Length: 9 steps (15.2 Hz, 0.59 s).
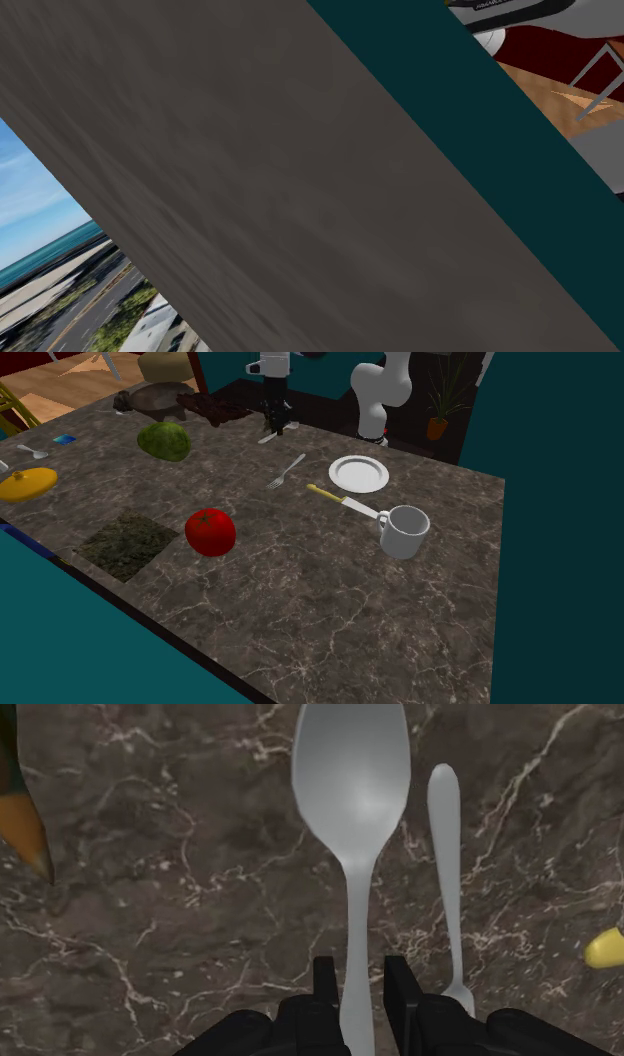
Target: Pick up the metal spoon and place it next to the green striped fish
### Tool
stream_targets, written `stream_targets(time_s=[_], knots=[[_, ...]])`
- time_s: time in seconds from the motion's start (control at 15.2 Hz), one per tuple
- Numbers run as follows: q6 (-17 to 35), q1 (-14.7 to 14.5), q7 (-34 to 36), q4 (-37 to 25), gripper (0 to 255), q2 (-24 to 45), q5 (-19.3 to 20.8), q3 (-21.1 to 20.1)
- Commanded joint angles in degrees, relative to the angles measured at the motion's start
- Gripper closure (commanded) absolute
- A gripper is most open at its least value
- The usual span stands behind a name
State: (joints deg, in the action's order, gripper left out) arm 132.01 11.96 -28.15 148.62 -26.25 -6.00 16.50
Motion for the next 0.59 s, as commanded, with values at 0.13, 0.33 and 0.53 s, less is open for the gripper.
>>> stream_targets(time_s=[0.13,0.33,0.53], knots=[[3.66,-0.41,-1.15,1.98,255,1.73,-0.73,0.64],[6.33,-0.85,-2.07,3.23,255,3.24,-1.46,1.14],[9.04,-1.39,-3.13,4.34,255,4.91,-2.37,1.69]])
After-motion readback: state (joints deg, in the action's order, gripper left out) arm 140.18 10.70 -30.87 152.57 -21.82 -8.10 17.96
